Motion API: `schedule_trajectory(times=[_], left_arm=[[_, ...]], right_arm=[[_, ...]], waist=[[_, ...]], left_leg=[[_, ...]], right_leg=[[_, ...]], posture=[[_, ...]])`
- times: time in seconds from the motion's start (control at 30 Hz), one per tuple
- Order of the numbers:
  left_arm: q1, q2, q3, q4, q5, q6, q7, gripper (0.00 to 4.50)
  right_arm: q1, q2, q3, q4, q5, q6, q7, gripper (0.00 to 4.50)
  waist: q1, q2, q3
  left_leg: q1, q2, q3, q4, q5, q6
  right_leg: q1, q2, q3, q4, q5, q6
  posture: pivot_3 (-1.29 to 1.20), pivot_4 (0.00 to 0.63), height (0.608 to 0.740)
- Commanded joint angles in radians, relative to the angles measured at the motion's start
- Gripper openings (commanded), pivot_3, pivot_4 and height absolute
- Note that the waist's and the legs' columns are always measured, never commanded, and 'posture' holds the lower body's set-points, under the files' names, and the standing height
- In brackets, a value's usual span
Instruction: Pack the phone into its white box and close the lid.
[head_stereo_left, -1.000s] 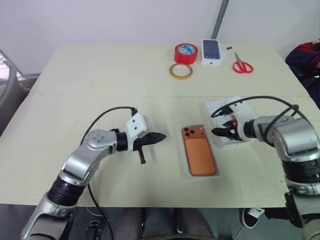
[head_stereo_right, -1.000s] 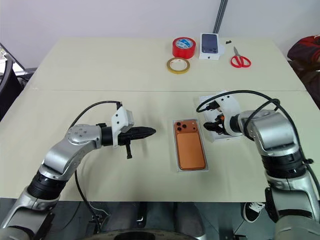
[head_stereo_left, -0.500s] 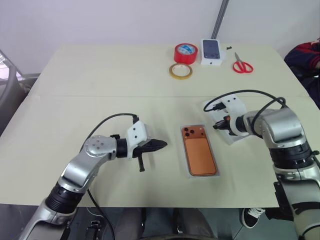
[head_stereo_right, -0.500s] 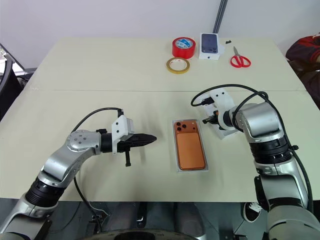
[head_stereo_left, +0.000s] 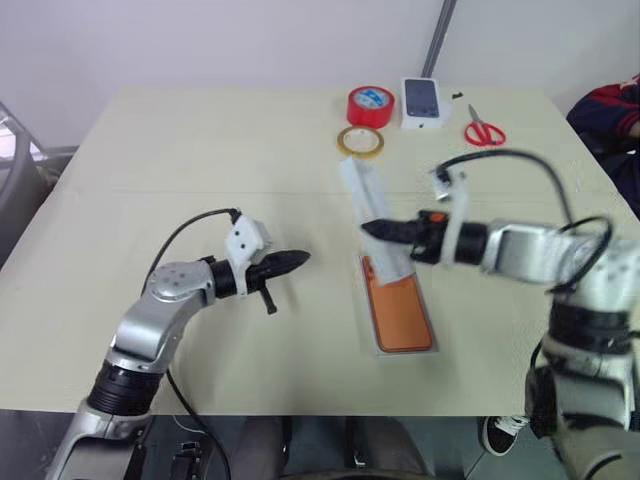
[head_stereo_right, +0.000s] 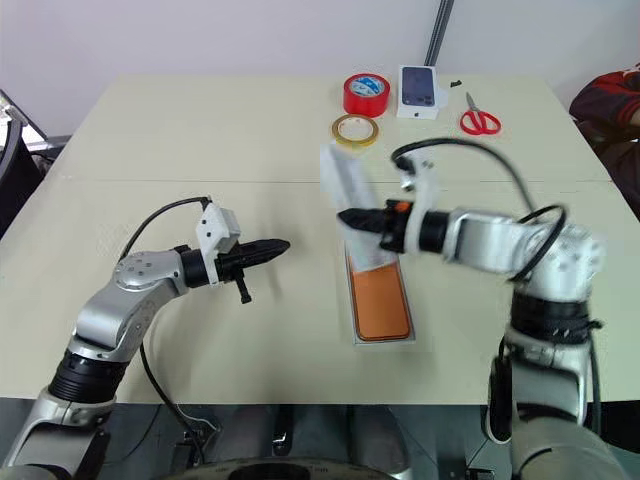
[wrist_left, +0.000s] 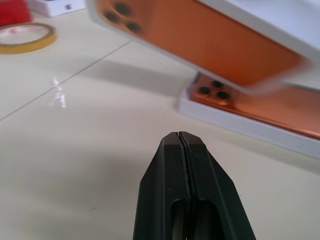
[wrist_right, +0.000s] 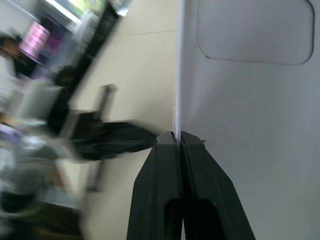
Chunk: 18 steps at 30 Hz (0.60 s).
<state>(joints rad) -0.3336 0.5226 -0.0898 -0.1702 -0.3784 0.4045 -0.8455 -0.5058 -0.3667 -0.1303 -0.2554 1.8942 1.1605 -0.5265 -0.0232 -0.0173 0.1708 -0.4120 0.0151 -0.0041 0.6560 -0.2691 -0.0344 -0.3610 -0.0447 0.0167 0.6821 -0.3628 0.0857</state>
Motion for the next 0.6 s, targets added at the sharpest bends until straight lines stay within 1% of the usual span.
schedule_trajectory(times=[0.03,0.13,0.17,0.23,0.3,0.33,0.37,0.4,0.43,0.47,0.5,0.57,0.6], left_arm=[[-0.028,0.016,0.033,0.011,0.011,-0.039,-0.008,0.0],[-0.031,0.019,0.031,0.017,0.012,-0.046,-0.01,0.0],[-0.031,0.017,0.027,0.014,0.011,-0.046,-0.009,0.0],[-0.029,0.006,0.01,-0.001,0.011,-0.047,-0.01,0.0],[-0.03,-0.011,-0.008,-0.013,0.011,-0.04,-0.007,0.0],[-0.032,-0.023,-0.03,-0.02,0.016,-0.037,-0.009,0.0],[-0.033,-0.036,-0.053,-0.029,0.019,-0.032,-0.012,0.0],[-0.034,-0.048,-0.077,-0.039,0.025,-0.03,-0.015,0.0],[-0.034,-0.061,-0.098,-0.048,0.03,-0.031,-0.017,0.0],[-0.034,-0.067,-0.108,-0.053,0.033,-0.032,-0.018,0.0],[-0.039,-0.081,-0.122,-0.052,0.036,-0.028,-0.015,0.0],[-0.057,-0.108,-0.155,-0.039,0.053,-0.022,-0.005,0.0],[-0.063,-0.117,-0.165,-0.034,0.06,-0.021,-0.003,0.0]], right_arm=[[0.059,0.119,0.064,-0.175,0.078,-0.199,-0.213,0.04],[0.14,0.182,0.129,-0.254,0.078,-0.283,-0.317,0.04],[0.16,0.18,0.145,-0.268,0.078,-0.296,-0.328,0.04],[0.203,0.135,0.16,-0.272,0.078,-0.291,-0.326,0.04],[0.224,0.093,0.152,-0.26,0.078,-0.282,-0.305,0.63],[0.216,0.048,0.14,-0.245,0.078,-0.263,-0.276,0.96],[0.197,-0.016,0.129,-0.226,0.078,-0.231,-0.235,1.38],[0.165,-0.102,0.122,-0.203,0.078,-0.189,-0.184,1.88],[0.127,-0.191,0.116,-0.18,0.078,-0.148,-0.136,2.47],[0.101,-0.252,0.117,-0.164,0.078,-0.125,-0.099,2.94],[0.059,-0.336,0.117,-0.143,0.078,-0.093,-0.065,3.46],[-0.009,-0.476,0.119,-0.105,0.073,-0.052,-0.02,3.46],[-0.029,-0.519,0.123,-0.091,0.069,-0.045,-0.002,3.46]], waist=[[-0.001,0.0,0.0],[0.006,0.0,0.0],[0.007,0.0,0.0],[0.007,0.0,0.0],[0.008,0.0,0.0],[0.006,0.0,0.0],[0.006,0.001,0.0],[0.006,0.001,0.0],[0.007,0.001,0.0],[0.007,0.001,0.0],[0.008,0.001,0.0],[0.009,0.001,0.0],[0.009,0.001,0.0]], left_leg=[[0.0,0.0,0.0,0.0,0.0,0.0],[0.0,0.0,0.0,0.001,0.0,0.0],[0.0,0.0,0.0,0.001,0.0,0.0],[0.0,0.0,0.0,0.001,0.0,0.0],[0.0,0.0,0.0,0.001,0.0,0.0],[0.0,0.0,0.0,0.001,0.0,0.0],[0.0,0.0,0.0,0.001,0.0,0.0],[0.0,0.0,0.0,0.001,0.0,0.0],[0.0,0.0,0.0,0.001,0.0,0.0],[0.0,-0.001,0.0,0.002,0.0,0.0],[0.0,-0.001,0.0,0.002,0.0,0.001],[0.0,0.0,-0.001,0.002,-0.001,0.001],[0.0,0.0,-0.001,0.002,-0.001,0.001]], right_leg=[[0.0,0.0,0.0,0.001,0.0,0.0],[-0.001,0.0,0.0,0.001,0.0,0.0],[-0.001,0.0,0.0,0.001,0.0,0.0],[-0.001,0.0,0.0,0.001,0.0,0.0],[0.0,0.0,0.0,0.001,0.0,0.0],[0.0,0.0,0.0,0.001,0.0,0.0],[0.0,0.0,0.0,0.001,0.0,0.0],[0.0,0.0,0.0,0.001,0.0,0.0],[0.0,0.0,0.0,0.0,0.0,0.0],[0.0,0.0,0.0,0.0,0.0,0.0],[0.0,0.0,0.0,0.0,0.0,0.0],[0.0,0.001,0.0,0.0,0.0,0.0],[0.0,0.001,0.0,0.0,0.0,0.0]], posture=[[0.0,0.15,0.74],[0.0,0.15,0.74],[0.0,0.15,0.74],[0.0,0.15,0.74],[0.0,0.15,0.74],[0.0,0.15,0.74],[0.0,0.15,0.74],[0.0,0.15,0.74],[0.0,0.15,0.74],[0.0,0.15,0.74],[0.0,0.15,0.74],[0.0,0.15,0.74],[0.0,0.15,0.74]])
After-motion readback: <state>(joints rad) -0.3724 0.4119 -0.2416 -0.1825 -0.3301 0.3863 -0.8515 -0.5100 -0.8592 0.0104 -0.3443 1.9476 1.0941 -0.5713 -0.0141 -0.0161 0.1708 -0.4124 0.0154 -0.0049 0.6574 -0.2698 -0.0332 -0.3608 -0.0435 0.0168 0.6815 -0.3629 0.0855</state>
